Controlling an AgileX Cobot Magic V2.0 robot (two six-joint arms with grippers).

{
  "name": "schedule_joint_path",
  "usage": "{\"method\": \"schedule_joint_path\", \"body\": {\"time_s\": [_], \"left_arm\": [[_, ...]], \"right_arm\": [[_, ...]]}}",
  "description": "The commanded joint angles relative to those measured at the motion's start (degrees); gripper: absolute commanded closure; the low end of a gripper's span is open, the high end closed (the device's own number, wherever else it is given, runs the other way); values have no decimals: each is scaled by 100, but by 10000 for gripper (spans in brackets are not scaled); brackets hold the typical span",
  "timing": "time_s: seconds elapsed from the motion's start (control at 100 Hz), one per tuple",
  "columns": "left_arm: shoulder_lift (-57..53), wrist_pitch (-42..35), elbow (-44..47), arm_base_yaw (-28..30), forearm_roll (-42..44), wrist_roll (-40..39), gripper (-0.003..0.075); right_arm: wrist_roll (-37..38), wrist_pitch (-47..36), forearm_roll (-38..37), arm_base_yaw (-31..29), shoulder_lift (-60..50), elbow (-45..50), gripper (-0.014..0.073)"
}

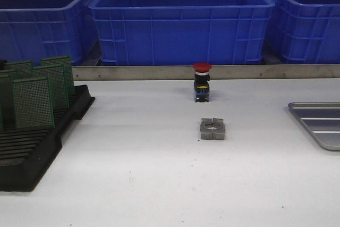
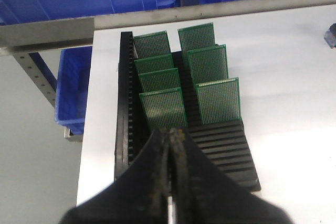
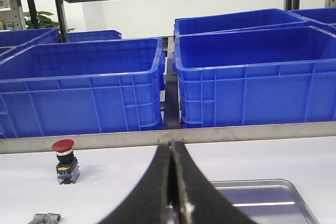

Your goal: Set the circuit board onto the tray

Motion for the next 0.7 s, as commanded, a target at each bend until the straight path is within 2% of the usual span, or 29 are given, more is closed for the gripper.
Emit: {"method": "schedule_joint_path", "body": {"time_s": [0.0,0.17,0.24,0.31,0.32,0.45,0.46,0.51,0.57,0.69], "left_arm": [[371,-300,-221,18,-52,34,738],[734,-300,-221,18,-52,34,731],[790,-290,-221,18,-52,34,682],[794,-280,-221,18,-52,34,580],[794,-280,-221,18,-52,34,542],[794,-280,-221,18,-43,34,278],[794,-280,-221,18,-30,34,237],[794,-293,-221,18,-30,34,164],[794,-317,-221,18,-30,34,132],[794,-463,-221,18,-109,34,131]], "right_arm": [[-26,-466,0,19,-97,21,661],[-26,-466,0,19,-97,21,661],[-26,-466,0,19,-97,21,661],[-26,-466,0,19,-97,21,661],[-26,-466,0,19,-97,21,661],[-26,-466,0,19,-97,21,661],[-26,-466,0,19,-97,21,661],[-26,-466,0,19,-97,21,661],[-26,-466,0,19,-97,21,661],[-26,-466,0,19,-97,21,661]]}}
